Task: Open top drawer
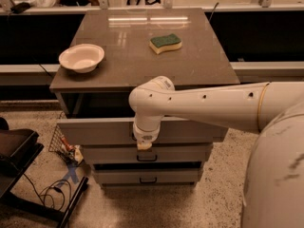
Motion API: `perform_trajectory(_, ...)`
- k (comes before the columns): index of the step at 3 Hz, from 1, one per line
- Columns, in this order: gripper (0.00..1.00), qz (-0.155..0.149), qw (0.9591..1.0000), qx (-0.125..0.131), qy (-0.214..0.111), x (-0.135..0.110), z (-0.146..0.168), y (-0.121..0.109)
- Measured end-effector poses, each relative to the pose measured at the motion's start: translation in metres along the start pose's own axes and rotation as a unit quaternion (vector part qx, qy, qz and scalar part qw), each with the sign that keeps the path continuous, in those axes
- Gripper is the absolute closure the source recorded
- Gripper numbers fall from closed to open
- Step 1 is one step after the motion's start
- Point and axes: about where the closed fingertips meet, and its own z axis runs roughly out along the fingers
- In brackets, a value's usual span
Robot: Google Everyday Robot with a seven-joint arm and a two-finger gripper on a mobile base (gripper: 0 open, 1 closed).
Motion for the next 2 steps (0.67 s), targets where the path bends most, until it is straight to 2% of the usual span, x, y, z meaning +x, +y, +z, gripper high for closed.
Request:
perform_trajectory(1, 1.0, 0.008, 0.9999, 0.005, 0.007, 0.0019, -0.006, 0.0114)
perform_trajectory(2, 1.0, 0.008, 0.9999, 0.005, 0.007, 0.002, -0.006, 0.0117)
